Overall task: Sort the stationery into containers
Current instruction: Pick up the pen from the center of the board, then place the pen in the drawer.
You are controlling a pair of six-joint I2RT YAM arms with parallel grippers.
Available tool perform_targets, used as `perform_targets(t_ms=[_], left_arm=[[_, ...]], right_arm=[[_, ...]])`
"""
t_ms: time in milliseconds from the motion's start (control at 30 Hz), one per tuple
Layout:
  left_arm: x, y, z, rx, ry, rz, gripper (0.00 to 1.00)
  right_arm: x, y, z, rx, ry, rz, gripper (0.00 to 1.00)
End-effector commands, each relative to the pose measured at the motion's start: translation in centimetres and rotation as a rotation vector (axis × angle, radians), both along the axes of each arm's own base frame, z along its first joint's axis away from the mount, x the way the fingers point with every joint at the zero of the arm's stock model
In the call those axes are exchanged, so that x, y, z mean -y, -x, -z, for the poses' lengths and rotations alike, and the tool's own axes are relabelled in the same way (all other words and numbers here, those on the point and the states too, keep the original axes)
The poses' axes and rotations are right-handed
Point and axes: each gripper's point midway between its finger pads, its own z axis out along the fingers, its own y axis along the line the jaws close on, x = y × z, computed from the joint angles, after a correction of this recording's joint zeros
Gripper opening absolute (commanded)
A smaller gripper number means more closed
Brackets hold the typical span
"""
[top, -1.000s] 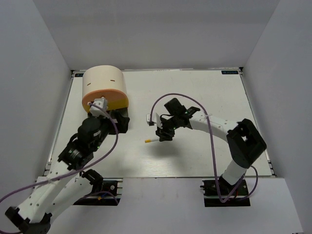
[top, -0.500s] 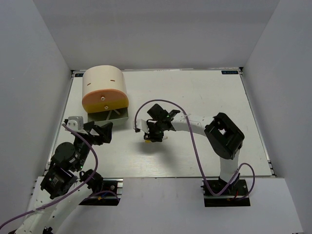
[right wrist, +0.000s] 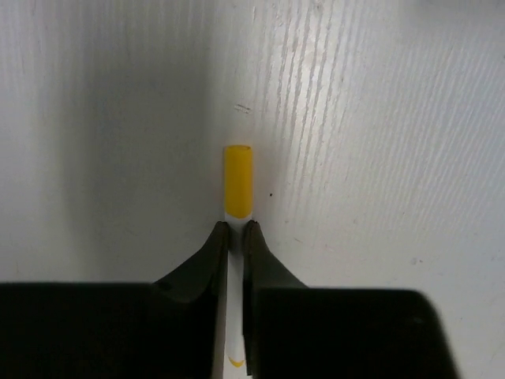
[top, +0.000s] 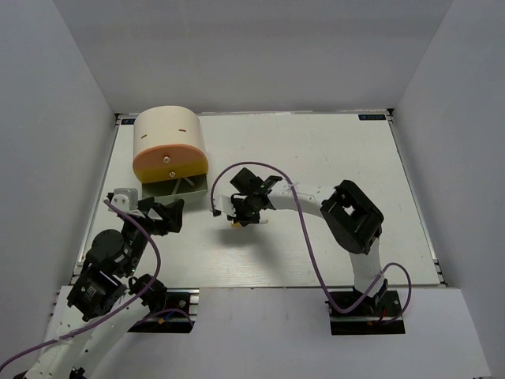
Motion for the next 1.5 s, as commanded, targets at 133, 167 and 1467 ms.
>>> perform_targets(t_ms=[133, 167, 1467], left_arm=[[-0.1, 0.1, 0.2, 0.003, -0.014, 0.006, 0.99], [-0.1, 0.5, -0.1, 0.020, -0.013, 0.020, 0.99], [0.9, 2.0, -1.8, 0.151, -0.027, 0.129, 0.99]], right_arm=[[-1.4, 0.1, -4.0, 0.044, -0.040, -0.050, 0.00], [-2.8, -0.7, -6.7, 0.084, -0.100, -0.052, 0.00], [-20.6, -5.5, -16.2, 0.317, -0.543, -0.284, 0.27]])
